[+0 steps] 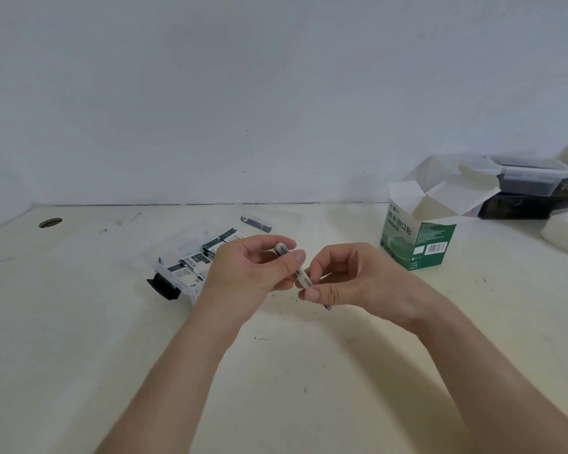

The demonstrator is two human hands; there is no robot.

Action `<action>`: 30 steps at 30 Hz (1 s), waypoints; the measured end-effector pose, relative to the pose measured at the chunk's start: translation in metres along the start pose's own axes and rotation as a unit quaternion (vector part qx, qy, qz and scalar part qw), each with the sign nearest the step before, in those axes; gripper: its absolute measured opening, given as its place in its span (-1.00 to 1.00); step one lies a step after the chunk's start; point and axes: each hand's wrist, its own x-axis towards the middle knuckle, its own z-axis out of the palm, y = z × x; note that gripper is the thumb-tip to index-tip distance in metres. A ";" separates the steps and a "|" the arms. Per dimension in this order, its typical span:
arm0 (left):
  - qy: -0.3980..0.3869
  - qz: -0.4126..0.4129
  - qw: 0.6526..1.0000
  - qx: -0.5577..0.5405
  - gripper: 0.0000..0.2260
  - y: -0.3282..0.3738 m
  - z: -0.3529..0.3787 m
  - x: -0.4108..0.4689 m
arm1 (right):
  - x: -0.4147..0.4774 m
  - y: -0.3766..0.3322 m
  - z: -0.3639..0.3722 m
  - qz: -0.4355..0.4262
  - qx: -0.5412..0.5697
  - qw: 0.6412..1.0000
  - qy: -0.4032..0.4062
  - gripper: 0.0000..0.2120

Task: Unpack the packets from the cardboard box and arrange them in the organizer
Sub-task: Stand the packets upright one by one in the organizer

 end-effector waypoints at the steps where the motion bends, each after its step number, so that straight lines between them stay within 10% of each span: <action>1: -0.002 -0.002 1.000 0.000 -0.89 0.000 -0.001 0.000 | 0.000 -0.001 0.002 0.004 -0.008 1.000 0.005 -0.80; 13: -0.015 0.051 0.996 0.066 -0.88 0.028 -0.028 0.005 | 0.005 -0.025 0.016 -0.001 0.008 1.000 0.011 -0.84; 18: 0.100 0.093 0.967 0.216 -0.82 0.044 -0.076 0.019 | 0.025 -0.049 0.024 -0.015 -0.028 0.999 0.008 -0.83; 30: 0.016 0.044 0.994 0.102 -0.90 0.028 -0.094 0.019 | 0.048 -0.057 0.057 0.019 -0.184 0.983 -0.005 -0.81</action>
